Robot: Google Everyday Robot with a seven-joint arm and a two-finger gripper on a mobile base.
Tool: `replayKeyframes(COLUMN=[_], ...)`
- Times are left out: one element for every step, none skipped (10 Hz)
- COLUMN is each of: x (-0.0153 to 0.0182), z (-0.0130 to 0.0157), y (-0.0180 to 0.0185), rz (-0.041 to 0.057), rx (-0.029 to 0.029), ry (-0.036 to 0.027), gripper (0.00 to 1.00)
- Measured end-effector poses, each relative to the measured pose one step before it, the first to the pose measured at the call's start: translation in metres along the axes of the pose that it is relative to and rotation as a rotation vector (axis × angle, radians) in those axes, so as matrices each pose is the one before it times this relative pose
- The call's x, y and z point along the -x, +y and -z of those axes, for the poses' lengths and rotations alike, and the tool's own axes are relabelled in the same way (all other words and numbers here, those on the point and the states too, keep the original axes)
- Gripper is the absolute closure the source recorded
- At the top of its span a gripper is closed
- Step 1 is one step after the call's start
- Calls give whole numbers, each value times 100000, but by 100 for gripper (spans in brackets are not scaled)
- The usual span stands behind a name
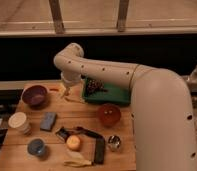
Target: Place sponge in plastic cup
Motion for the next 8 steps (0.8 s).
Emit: replayKeyframes(x=[-248, -160, -212, -340, -217, -19, 245, 189], z=[-521, -888, -1406, -1804, -1545, -1384, -1390, -766], y=[126, 574, 867, 1398, 1581, 1434, 1357, 718], rz=[464, 884, 1095, 1289, 1594, 2113, 2782, 3262], rx=[1659, 2137, 2328, 3273, 3000, 2287, 2032, 1517], ry=[1496, 1287, 1362, 1372, 1477, 1515, 1310, 141], gripper=[20, 20, 20, 20, 20, 20, 20, 20])
